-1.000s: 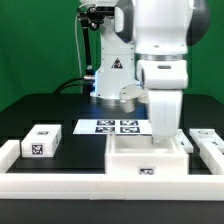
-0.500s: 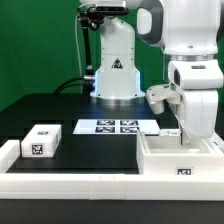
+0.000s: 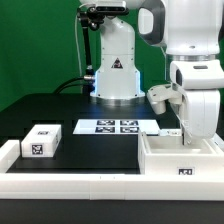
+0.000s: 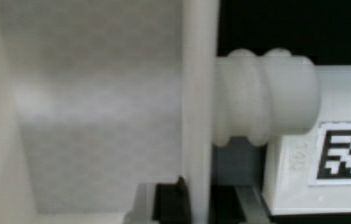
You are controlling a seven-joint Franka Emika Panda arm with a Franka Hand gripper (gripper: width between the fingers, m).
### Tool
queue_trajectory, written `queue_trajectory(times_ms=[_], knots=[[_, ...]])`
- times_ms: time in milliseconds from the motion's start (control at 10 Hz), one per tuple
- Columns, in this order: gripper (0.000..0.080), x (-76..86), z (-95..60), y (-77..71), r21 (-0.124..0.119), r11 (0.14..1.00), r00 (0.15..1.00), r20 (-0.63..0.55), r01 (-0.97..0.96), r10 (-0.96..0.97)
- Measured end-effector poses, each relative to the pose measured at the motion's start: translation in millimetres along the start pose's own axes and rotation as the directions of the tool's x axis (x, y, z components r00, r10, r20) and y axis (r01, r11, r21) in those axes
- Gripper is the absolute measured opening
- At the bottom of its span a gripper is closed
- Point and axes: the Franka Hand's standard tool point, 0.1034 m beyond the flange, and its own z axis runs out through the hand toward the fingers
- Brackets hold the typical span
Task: Assemble cabinet
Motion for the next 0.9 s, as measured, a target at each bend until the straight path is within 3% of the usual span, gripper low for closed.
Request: queue_trajectory(times_ms=[100,200,300,400,500,600,700,900], knots=[[0.0029,-0.5,0.2,-0.1,0.000,1.000,1.000,0.000,-0.001,0.001],[0.0207,-0.8,0.2,-0.1,0.000,1.000,1.000,0.001,-0.001,0.001],[0.0207,-1.0,0.3,-0.1,0.001,1.000,1.000,0.001,-0.001,0.001],[0.0408,-1.2,0.3,-0.1,0.001,1.000,1.000,0.001,-0.002,0.002],[0.0557,-1.5,0.4,-0.1,0.001,1.000,1.000,0.001,-0.002,0.002],[0.0557,-1.7,0.4,-0.1,0.001,1.000,1.000,0.001,-0.002,0.002],[0.0633,-1.8,0.4,0.0,0.001,1.000,1.000,0.001,-0.003,0.003],[0.0647,-2.2,0.4,0.0,0.001,1.000,1.000,0.001,-0.003,0.003]])
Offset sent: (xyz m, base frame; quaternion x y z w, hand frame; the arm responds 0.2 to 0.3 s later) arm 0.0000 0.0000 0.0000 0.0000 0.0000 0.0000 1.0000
